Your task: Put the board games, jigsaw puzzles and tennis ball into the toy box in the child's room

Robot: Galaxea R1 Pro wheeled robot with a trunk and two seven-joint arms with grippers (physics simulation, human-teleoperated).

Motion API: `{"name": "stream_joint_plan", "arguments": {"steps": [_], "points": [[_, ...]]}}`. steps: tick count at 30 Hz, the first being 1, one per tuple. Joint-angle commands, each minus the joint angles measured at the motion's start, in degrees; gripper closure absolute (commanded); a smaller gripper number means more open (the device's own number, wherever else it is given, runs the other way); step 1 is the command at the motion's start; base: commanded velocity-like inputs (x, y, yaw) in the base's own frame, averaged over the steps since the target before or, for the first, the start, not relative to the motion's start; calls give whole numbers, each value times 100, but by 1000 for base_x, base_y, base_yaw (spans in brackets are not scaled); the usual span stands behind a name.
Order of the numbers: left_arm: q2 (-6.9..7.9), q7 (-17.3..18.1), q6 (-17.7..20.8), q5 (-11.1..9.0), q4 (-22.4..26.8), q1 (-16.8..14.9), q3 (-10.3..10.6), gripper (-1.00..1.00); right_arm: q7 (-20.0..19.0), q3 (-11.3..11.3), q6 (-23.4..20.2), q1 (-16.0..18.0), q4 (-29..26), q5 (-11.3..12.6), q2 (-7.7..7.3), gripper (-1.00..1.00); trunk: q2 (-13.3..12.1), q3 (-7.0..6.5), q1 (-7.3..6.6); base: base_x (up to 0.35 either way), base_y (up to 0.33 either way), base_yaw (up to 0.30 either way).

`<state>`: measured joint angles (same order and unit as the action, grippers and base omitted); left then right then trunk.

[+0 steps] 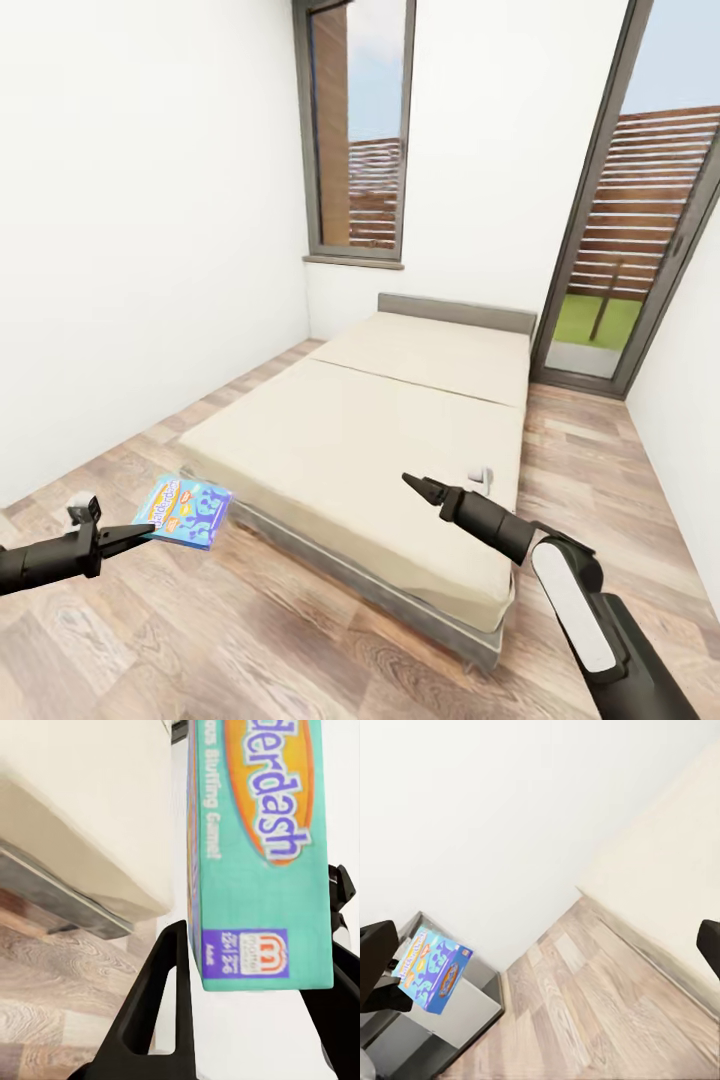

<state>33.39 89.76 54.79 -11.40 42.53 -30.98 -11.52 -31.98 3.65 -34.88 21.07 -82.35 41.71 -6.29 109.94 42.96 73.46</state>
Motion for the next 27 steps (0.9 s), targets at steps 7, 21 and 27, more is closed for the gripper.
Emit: {"name": "stream_joint_plan", "arguments": {"steps": [7,21,27], "points": [[0,24,58,-3,-6,-2,5,100,79,147,-28,3,-3,39,-4,-100,-280,-101,-155,-4,5,292],[0,24,67,-27,-7,11,-65,100,96,162,-27,3,-4,39,-4,-100,-600,-206,-331,0,0,292],[0,24,67,-24,-9,20,-354,100,101,163,-27,3,-2,35,-4,-100,-600,-189,-331,45,0,292]]}}
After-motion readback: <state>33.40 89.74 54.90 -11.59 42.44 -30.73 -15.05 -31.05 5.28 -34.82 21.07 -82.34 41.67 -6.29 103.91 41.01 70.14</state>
